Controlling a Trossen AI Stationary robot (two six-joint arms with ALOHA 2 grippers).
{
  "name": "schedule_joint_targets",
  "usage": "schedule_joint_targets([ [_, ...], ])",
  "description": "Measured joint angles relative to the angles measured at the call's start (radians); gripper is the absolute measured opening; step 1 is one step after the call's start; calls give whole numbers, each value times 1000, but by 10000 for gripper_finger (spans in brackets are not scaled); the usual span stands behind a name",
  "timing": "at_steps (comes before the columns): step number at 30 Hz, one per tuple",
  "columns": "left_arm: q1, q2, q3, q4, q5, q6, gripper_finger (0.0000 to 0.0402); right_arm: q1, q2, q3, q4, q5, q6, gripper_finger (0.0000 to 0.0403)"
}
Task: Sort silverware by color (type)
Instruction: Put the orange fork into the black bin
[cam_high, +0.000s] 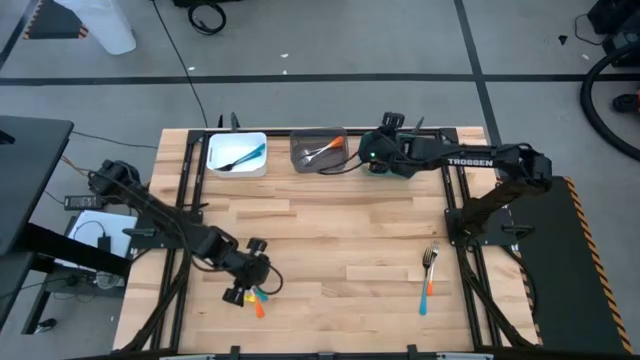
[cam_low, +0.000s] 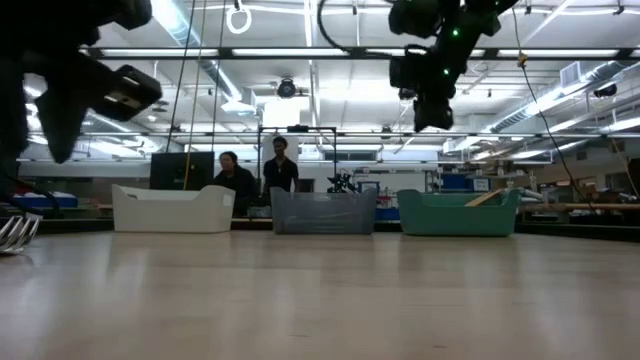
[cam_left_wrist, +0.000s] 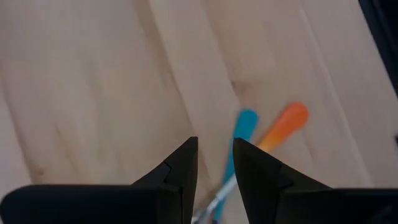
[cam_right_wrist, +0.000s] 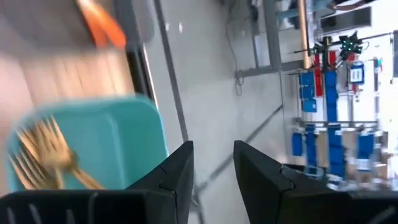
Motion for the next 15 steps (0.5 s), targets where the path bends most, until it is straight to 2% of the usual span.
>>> schedule_joint_targets([
  [4,-38,0,0,-57,0,-12,110,58,0,0,54,-51,101,124],
  [11,-97,0,0,-111,-15,78,110,151,0,0,83,-262,241,124],
  [15,-139,0,0,-110,-36,153,110,206,0,0,83,-277,332,124],
])
